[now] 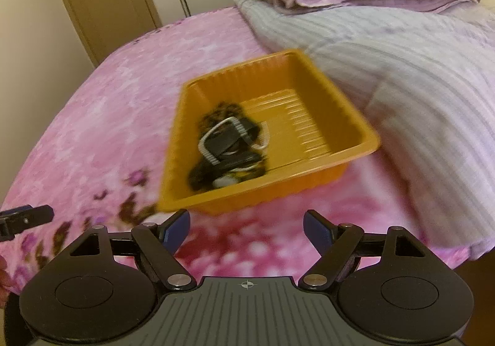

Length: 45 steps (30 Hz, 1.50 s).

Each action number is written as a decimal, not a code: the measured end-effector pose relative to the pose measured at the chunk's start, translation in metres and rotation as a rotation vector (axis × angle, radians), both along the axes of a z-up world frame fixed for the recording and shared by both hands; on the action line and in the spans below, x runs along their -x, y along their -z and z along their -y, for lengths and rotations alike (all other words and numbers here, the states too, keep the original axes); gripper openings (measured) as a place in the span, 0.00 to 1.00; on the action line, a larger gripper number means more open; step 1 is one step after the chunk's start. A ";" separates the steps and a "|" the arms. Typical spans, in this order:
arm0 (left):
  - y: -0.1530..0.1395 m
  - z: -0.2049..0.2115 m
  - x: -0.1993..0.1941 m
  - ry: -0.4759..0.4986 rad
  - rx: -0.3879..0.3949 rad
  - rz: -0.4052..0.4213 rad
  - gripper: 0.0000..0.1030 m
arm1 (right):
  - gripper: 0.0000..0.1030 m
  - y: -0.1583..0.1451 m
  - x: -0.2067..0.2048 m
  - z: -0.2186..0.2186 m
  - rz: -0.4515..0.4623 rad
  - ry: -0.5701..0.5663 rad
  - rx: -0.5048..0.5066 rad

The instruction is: Organize jewelry

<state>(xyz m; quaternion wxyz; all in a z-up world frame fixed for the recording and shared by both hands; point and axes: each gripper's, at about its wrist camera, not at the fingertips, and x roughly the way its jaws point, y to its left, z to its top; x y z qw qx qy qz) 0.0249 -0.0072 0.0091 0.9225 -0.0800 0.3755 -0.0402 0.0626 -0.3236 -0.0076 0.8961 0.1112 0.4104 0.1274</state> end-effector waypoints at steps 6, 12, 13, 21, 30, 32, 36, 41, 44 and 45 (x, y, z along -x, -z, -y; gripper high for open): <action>0.002 -0.003 0.022 -0.116 0.010 -0.031 1.00 | 0.78 -0.004 0.011 -0.038 -0.003 -0.108 0.054; 0.004 -0.004 0.033 -0.172 0.024 -0.068 1.00 | 0.78 -0.007 0.019 -0.062 -0.005 -0.179 0.133; 0.004 -0.003 0.035 -0.171 0.020 -0.069 1.00 | 0.78 -0.007 0.019 -0.064 -0.006 -0.176 0.134; 0.011 0.009 0.038 -0.156 0.000 -0.109 1.00 | 0.78 -0.010 0.023 -0.070 -0.008 -0.164 0.141; 0.014 0.015 0.034 -0.147 0.008 -0.149 1.00 | 0.78 -0.010 0.024 -0.080 -0.003 -0.190 0.151; 0.014 0.017 0.034 -0.142 -0.002 -0.150 1.00 | 0.78 -0.010 0.024 -0.081 -0.003 -0.189 0.150; 0.014 0.017 0.033 -0.143 -0.009 -0.146 1.00 | 0.78 -0.009 0.023 -0.081 -0.004 -0.191 0.149; 0.014 0.020 0.033 -0.141 -0.021 -0.140 1.00 | 0.78 -0.009 0.021 -0.083 -0.008 -0.195 0.148; 0.014 0.019 0.033 -0.142 -0.020 -0.141 1.00 | 0.78 -0.009 0.021 -0.084 -0.007 -0.196 0.149; 0.014 0.019 0.033 -0.141 -0.020 -0.140 1.00 | 0.78 -0.009 0.021 -0.083 -0.007 -0.196 0.148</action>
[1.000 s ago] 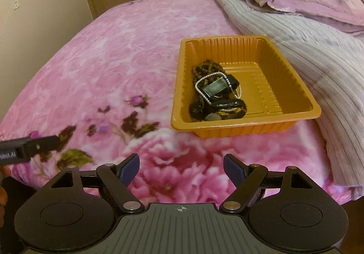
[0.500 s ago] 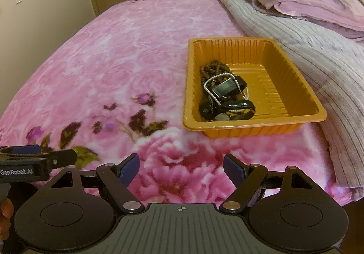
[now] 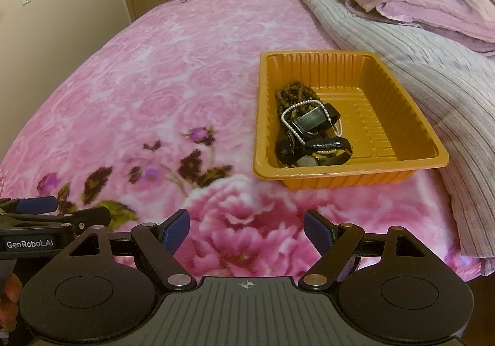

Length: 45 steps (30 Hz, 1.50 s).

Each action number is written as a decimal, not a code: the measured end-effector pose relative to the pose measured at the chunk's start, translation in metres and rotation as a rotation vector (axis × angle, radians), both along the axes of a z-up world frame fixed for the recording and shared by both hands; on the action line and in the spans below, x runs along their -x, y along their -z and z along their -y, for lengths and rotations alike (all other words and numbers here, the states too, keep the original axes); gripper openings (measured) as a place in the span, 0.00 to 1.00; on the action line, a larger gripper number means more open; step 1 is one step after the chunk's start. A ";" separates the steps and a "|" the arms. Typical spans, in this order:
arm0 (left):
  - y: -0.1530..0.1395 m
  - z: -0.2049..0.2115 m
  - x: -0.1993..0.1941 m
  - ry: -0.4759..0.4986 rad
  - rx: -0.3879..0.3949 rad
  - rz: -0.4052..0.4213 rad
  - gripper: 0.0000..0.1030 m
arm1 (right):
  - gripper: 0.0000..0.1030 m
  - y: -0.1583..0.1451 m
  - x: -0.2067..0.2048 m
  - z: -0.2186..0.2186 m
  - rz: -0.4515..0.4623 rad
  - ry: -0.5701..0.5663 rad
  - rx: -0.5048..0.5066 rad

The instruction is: Organize jewelry

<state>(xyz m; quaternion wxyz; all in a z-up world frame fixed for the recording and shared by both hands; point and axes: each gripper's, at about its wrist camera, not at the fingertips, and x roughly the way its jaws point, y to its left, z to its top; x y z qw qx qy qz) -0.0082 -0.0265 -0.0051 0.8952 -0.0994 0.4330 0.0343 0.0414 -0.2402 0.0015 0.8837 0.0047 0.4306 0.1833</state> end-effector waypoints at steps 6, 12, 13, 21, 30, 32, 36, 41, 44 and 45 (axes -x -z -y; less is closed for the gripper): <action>0.000 0.000 0.000 0.001 -0.002 0.001 1.00 | 0.78 0.000 0.000 0.000 0.000 0.000 0.003; -0.001 0.000 0.000 0.003 -0.006 0.005 1.00 | 0.78 0.000 0.001 0.000 0.001 -0.001 0.004; -0.001 0.001 0.000 0.004 -0.007 0.005 1.00 | 0.78 0.000 0.001 0.001 0.001 -0.001 0.003; -0.001 0.001 0.000 0.005 -0.010 0.007 1.00 | 0.78 0.000 0.000 0.000 -0.002 -0.003 0.008; -0.002 0.002 0.000 0.008 -0.011 0.008 1.00 | 0.78 0.001 0.001 0.001 0.000 -0.003 0.006; -0.002 0.002 0.000 0.008 -0.012 0.009 1.00 | 0.78 0.001 0.001 0.001 0.000 -0.003 0.007; -0.003 0.003 -0.001 0.010 -0.013 0.012 1.00 | 0.78 0.001 0.000 0.001 0.001 -0.005 0.007; -0.004 0.003 -0.003 0.013 -0.013 0.015 1.00 | 0.78 0.000 -0.001 0.001 0.002 -0.003 0.009; -0.005 0.003 -0.003 0.013 -0.014 0.017 1.00 | 0.78 0.000 -0.001 0.002 0.002 -0.004 0.009; -0.005 0.003 -0.003 0.013 -0.014 0.017 1.00 | 0.78 0.000 -0.001 0.002 0.003 -0.004 0.010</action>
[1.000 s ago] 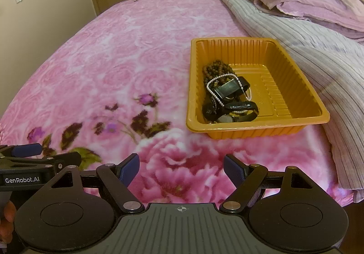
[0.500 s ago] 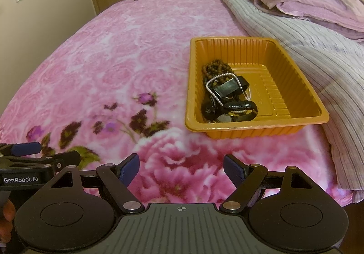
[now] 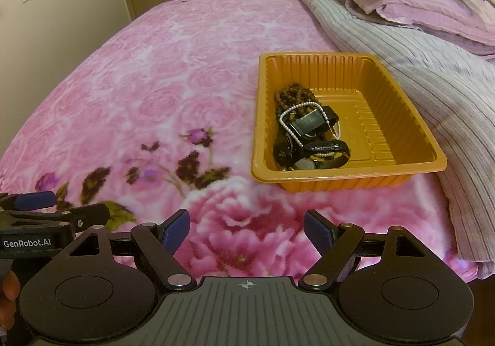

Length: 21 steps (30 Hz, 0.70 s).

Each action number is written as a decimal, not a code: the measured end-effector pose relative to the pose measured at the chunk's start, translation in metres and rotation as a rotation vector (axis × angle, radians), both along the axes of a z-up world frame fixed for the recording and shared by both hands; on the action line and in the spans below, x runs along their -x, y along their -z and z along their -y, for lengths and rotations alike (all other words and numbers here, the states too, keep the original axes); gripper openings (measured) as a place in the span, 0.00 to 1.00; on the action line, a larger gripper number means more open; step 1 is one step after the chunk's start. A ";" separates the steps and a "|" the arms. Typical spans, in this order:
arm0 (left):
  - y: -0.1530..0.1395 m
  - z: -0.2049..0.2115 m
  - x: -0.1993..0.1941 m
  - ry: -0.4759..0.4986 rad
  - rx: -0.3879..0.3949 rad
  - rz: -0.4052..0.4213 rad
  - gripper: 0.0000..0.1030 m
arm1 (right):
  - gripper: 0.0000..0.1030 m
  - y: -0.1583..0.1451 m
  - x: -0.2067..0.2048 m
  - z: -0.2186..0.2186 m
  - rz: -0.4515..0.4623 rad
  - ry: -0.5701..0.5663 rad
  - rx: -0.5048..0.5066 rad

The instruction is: Organize jewelry

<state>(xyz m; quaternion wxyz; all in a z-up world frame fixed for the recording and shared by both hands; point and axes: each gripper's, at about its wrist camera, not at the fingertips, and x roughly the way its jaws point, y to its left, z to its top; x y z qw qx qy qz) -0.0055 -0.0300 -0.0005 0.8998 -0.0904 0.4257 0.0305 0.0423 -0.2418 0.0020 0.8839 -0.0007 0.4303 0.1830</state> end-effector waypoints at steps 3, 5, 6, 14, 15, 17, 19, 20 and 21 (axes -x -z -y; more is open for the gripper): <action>0.000 0.000 -0.001 0.003 0.000 0.000 1.00 | 0.78 0.000 0.000 0.000 -0.001 0.001 0.002; -0.001 0.001 -0.001 0.005 0.000 0.000 1.00 | 0.78 -0.001 -0.001 0.000 0.000 0.001 0.002; -0.001 0.000 -0.001 0.006 0.000 0.001 1.00 | 0.78 -0.001 -0.001 0.000 0.000 0.001 0.002; -0.002 0.001 -0.002 0.007 -0.001 0.004 1.00 | 0.78 -0.002 -0.002 0.000 -0.001 0.001 0.004; -0.002 0.001 -0.002 0.008 -0.001 0.004 1.00 | 0.78 -0.001 -0.002 0.000 -0.001 0.001 0.004; -0.002 0.000 -0.002 0.010 -0.001 0.005 1.00 | 0.78 -0.001 -0.001 0.000 0.000 0.001 0.006; -0.002 0.000 -0.002 0.009 0.000 0.005 1.00 | 0.78 -0.002 -0.002 0.001 0.001 0.001 0.006; -0.002 0.000 -0.002 0.009 -0.001 0.006 1.00 | 0.78 -0.002 -0.002 0.001 0.001 0.001 0.006; -0.002 0.001 -0.002 0.009 -0.002 0.006 1.00 | 0.78 -0.002 -0.002 0.001 0.001 0.000 0.006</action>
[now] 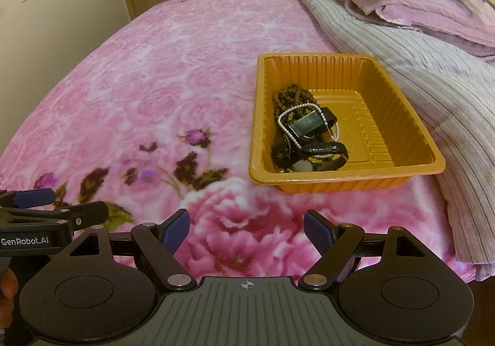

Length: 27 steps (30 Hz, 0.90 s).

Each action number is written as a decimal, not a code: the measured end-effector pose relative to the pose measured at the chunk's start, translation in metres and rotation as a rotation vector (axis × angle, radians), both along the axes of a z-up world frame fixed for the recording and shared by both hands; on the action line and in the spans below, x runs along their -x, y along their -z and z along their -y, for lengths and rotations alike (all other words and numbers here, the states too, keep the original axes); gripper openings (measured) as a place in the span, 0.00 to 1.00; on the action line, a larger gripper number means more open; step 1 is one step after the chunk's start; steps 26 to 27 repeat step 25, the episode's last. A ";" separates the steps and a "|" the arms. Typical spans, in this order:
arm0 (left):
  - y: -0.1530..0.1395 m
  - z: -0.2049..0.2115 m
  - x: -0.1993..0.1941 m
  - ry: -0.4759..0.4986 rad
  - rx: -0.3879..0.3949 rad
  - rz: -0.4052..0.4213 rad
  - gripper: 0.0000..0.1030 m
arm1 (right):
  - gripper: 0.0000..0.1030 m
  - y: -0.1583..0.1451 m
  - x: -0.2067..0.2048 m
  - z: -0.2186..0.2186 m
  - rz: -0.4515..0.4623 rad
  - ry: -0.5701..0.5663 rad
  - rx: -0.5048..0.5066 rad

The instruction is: Organize jewelry

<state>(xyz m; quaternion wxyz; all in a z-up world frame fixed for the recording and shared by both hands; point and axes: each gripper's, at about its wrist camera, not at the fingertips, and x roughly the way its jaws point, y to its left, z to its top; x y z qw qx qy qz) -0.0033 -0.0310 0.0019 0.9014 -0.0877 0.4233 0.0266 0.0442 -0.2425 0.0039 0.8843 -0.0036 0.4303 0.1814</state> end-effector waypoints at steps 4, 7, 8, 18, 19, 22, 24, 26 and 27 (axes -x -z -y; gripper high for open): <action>0.000 0.000 0.000 0.000 0.000 0.001 1.00 | 0.78 0.000 0.000 0.000 -0.001 -0.001 0.000; 0.000 0.000 0.000 0.000 0.000 0.000 1.00 | 0.78 0.000 0.000 0.000 -0.001 -0.001 0.001; 0.000 0.000 0.000 0.000 0.000 0.000 1.00 | 0.78 0.000 0.000 0.000 -0.001 -0.001 0.001; 0.000 0.000 0.000 0.001 0.001 -0.001 1.00 | 0.78 0.000 0.001 0.000 -0.001 -0.001 0.001; 0.000 0.000 0.000 0.001 0.002 0.000 1.00 | 0.78 0.000 0.001 0.000 -0.001 -0.001 0.000; -0.001 0.000 0.000 -0.002 0.004 0.010 1.00 | 0.78 0.000 0.000 0.000 -0.001 0.000 0.000; -0.002 0.000 0.001 -0.005 0.009 0.022 1.00 | 0.78 0.000 0.001 0.000 0.000 0.000 0.000; -0.002 0.000 0.001 -0.004 0.012 0.025 1.00 | 0.78 0.000 0.000 0.000 0.000 0.000 0.000; -0.002 0.000 0.001 -0.004 0.012 0.025 1.00 | 0.78 0.000 0.000 0.000 0.000 0.000 0.000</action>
